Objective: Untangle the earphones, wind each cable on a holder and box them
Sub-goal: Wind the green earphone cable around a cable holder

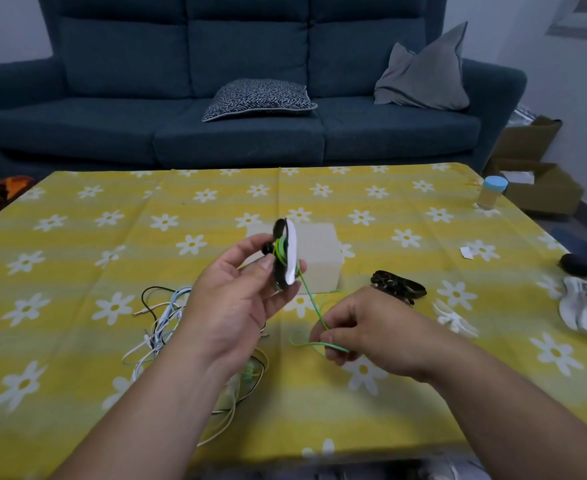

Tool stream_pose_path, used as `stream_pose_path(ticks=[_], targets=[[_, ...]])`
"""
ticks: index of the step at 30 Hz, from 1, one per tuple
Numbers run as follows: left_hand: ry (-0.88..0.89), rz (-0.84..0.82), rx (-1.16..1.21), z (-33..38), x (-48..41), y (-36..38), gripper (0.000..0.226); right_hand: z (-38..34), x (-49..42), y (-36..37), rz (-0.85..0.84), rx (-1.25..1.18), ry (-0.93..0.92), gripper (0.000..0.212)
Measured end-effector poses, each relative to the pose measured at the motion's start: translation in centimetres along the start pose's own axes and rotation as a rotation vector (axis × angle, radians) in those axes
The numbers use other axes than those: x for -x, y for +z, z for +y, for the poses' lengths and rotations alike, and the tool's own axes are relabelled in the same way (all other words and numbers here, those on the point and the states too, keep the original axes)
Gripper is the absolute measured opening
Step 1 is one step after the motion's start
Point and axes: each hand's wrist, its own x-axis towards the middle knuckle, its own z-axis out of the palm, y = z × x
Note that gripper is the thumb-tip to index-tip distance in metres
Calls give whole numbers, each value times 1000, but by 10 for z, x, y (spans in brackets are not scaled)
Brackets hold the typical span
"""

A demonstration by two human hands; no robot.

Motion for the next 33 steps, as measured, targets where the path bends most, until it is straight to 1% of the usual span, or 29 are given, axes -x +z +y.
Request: stream_pose_path(ticks=[2,5,7,10,12,14,16,17,18,19,20,21,23,24,25,27,28,31,33], targets=[[3,7,96,6,-2,-3,27,2,1,-6,11,15,58,21],[27,44,170,17,-6,-11,25,10,6,-19,46,114,164,32],[40,79,206,23,-8,-17,24,19,8,-29,133,171,229,35],[63,131,233,32,-11,-26,23,34,10,-47,339,217,319,26],[79,158,223,35,-12,-30,22,41,10,-58,437,245,376,26],[82,169,163,34,-12,-29,23,45,11,-62,443,343,431,29],[68,148,90,28,-10,-23,24,44,9,-56,423,512,438,44],[56,122,55,23,-8,-18,25,40,9,-51,441,535,400,50],[44,95,22,18,-6,-13,26,34,8,-44,471,506,313,55],[33,71,-7,12,-4,-8,26,27,8,-37,486,423,191,60],[24,53,-30,7,-2,-3,26,19,7,-29,461,297,61,65],[17,35,-48,2,0,1,26,10,7,-20,386,131,-34,67],[15,10,-77,-4,2,6,24,-6,5,0,155,-228,-112,66],[20,9,-95,-6,2,8,23,-11,4,7,65,-353,-125,60],[27,15,-115,-7,1,8,23,-13,3,13,23,-410,-123,50],[42,33,-151,-6,-1,7,23,-13,1,17,46,-413,-100,25],[46,40,-163,-5,-1,5,23,-12,0,17,74,-410,-78,17],[51,51,-188,-3,-2,2,23,-7,-1,16,135,-347,-34,23],[61,60,-216,-4,-3,2,23,-7,-1,16,144,-290,-25,24]])
